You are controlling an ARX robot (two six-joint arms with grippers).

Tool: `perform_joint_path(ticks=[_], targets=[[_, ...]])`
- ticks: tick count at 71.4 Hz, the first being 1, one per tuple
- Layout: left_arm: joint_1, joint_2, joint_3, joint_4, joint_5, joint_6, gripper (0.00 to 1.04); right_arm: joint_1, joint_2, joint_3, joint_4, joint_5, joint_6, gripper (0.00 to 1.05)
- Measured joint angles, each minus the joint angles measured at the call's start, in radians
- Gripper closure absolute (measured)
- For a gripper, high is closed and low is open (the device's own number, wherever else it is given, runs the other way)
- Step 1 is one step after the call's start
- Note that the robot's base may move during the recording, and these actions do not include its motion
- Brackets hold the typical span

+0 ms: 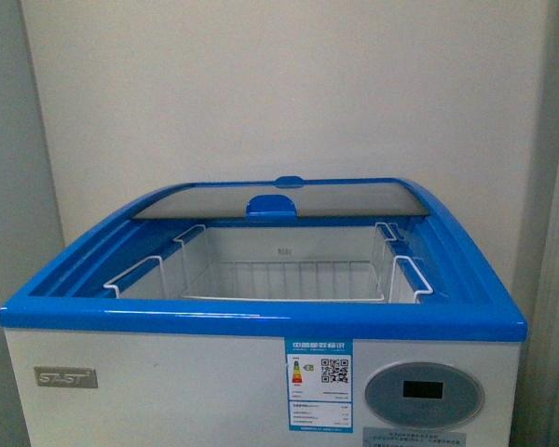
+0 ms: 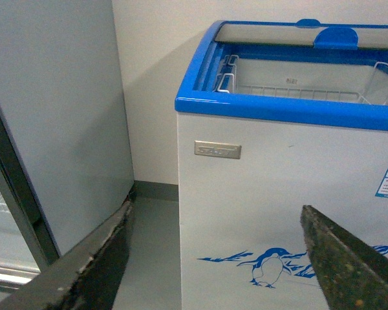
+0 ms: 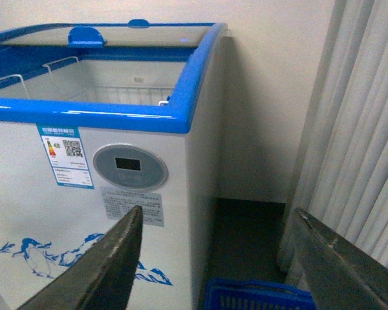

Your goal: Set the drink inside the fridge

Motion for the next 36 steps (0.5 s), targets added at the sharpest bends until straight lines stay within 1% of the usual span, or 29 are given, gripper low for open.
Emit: perform_joint_path(ticks=[1, 2, 4, 7, 12, 36], targets=[[0.0, 0.0, 0.0, 0.0, 0.0, 0.0, 0.22, 0.0, 0.0, 0.0, 0.0, 0.0, 0.0, 0.2], [0.0, 0.0, 0.0, 0.0, 0.0, 0.0, 0.18, 0.0, 0.0, 0.0, 0.0, 0.0, 0.0, 0.17], [0.0, 0.0, 0.0, 0.0, 0.0, 0.0, 0.13, 0.0, 0.0, 0.0, 0.0, 0.0, 0.0, 0.12], [0.0, 0.0, 0.0, 0.0, 0.0, 0.0, 0.07, 0.0, 0.0, 0.0, 0.0, 0.0, 0.001, 0.07], [0.0, 0.0, 0.0, 0.0, 0.0, 0.0, 0.09, 0.0, 0.0, 0.0, 0.0, 0.0, 0.0, 0.08], [0.0, 0.0, 0.0, 0.0, 0.0, 0.0, 0.08, 0.0, 0.0, 0.0, 0.0, 0.0, 0.0, 0.08]])
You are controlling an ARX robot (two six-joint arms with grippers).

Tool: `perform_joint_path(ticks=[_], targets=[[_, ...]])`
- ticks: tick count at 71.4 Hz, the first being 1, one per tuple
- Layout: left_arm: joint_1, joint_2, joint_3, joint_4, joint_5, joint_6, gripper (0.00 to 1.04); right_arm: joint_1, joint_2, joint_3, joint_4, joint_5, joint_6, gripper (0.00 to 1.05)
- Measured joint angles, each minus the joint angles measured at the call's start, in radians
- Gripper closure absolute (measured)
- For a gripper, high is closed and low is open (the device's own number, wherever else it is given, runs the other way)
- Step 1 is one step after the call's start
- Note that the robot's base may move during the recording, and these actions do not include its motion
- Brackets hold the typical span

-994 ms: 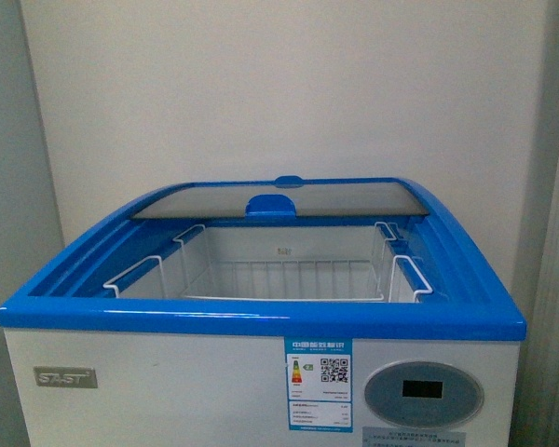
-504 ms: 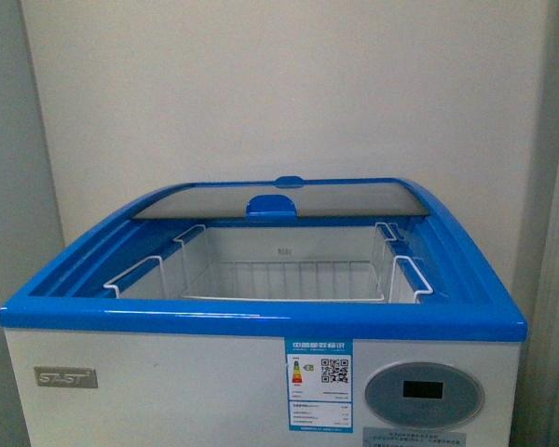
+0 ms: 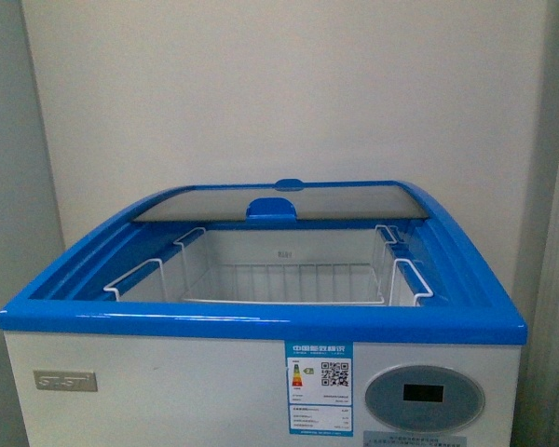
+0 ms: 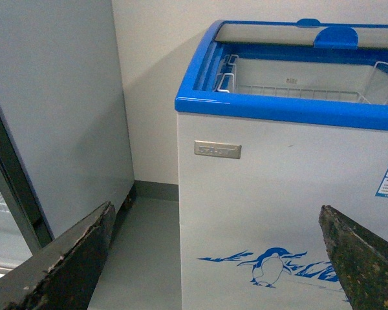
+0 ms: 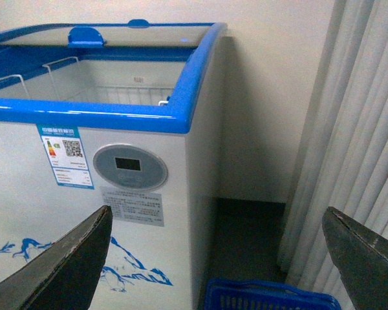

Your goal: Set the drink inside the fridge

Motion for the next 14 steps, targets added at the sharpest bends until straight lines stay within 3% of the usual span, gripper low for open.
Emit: perform_joint_path(ticks=[14], targets=[[0.0, 0.0, 0.0, 0.0, 0.0, 0.0, 0.08, 0.0, 0.0, 0.0, 0.0, 0.0, 0.0, 0.08]])
